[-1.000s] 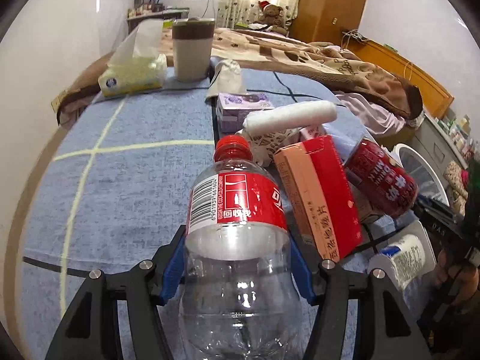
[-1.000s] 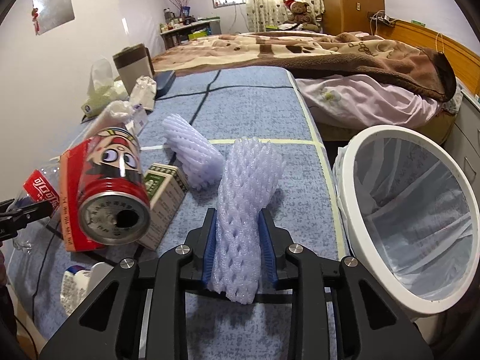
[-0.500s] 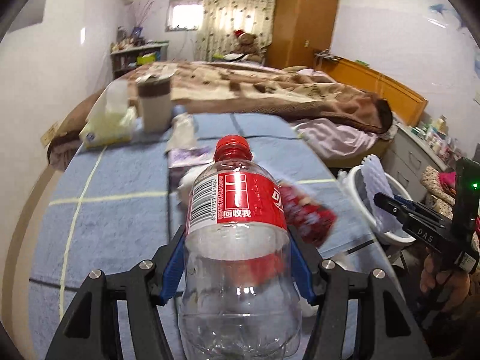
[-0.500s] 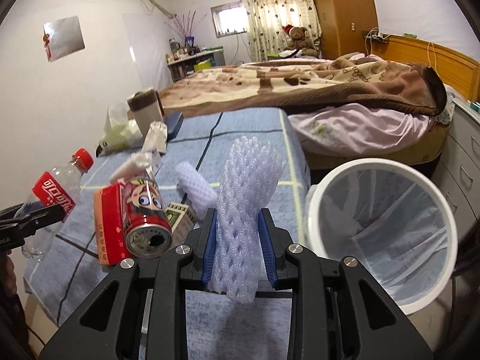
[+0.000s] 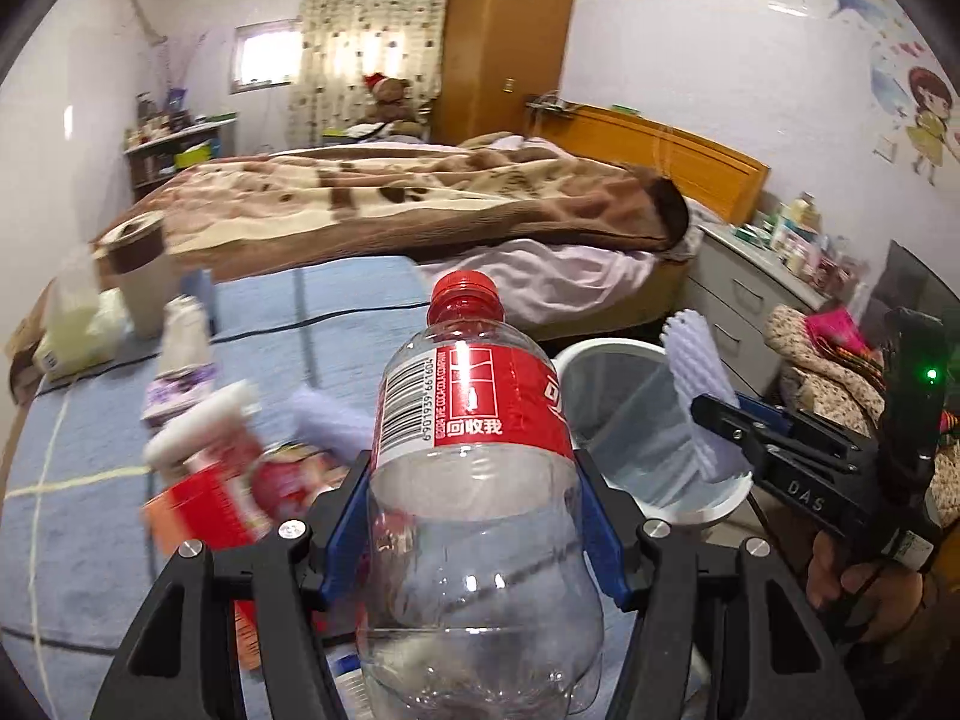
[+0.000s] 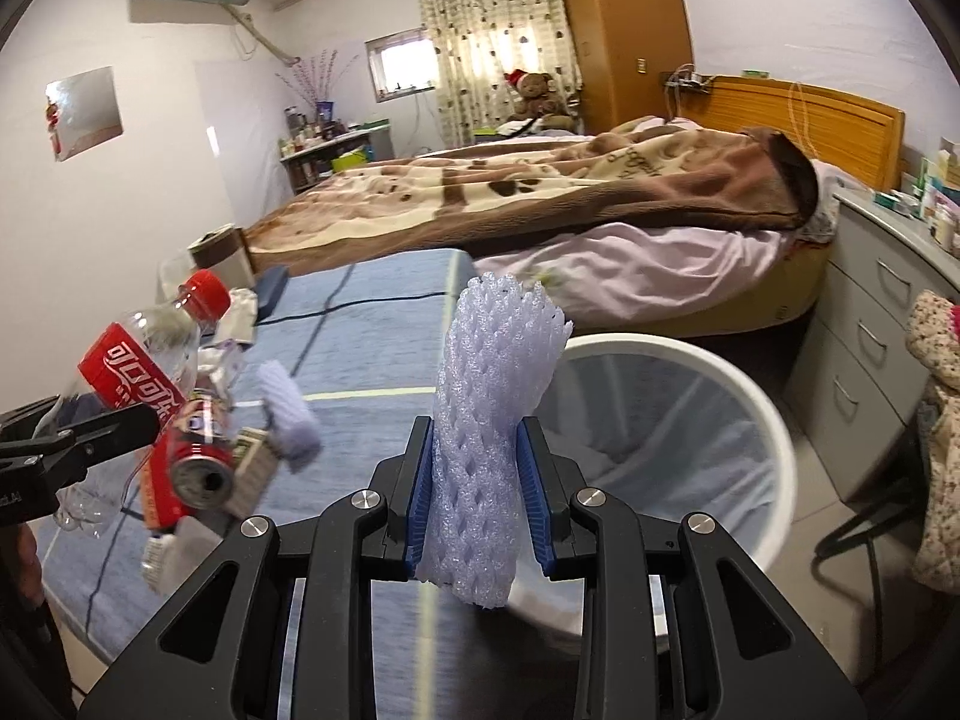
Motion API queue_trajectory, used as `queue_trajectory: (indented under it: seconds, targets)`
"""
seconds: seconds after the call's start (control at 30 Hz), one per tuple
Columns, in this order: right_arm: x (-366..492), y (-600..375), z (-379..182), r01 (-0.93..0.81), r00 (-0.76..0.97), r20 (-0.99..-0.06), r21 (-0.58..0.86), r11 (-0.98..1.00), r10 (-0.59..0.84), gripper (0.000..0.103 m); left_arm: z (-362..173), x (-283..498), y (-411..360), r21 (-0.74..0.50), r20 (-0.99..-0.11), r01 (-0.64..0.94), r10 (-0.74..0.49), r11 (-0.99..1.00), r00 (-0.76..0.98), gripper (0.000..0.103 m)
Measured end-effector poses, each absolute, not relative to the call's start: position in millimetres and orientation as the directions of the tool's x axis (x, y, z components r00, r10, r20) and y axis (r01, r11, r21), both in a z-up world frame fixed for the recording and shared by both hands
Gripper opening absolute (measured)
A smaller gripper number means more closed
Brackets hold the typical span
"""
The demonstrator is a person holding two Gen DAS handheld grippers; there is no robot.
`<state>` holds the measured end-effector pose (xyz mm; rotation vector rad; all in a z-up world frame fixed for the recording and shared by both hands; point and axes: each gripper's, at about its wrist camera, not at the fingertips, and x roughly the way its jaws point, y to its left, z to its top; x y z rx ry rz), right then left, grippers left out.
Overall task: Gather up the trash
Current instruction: 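Carry bottle and foam net over the white wastebasket and open both tools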
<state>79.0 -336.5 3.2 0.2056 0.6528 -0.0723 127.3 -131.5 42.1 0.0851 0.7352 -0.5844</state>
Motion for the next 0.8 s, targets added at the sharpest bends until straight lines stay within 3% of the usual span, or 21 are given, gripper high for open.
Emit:
queue_trajectory:
  seconds: [0.5, 0.8]
  targets:
    - [92, -405, -41, 0.245, 0.696, -0.717, 0.182, 0.952, -0.043, 0.029, 11, 155, -248, -0.236, -0.697, 0.632, -0.582, 0.738, 0.418, 0.062]
    - [89, -425, -51, 0.253, 0.665, -0.743, 0.136, 0.958, -0.071, 0.03, -10, 161, -289, -0.252, -0.717, 0.645, -0.587, 0.722, 0.376, 0.062]
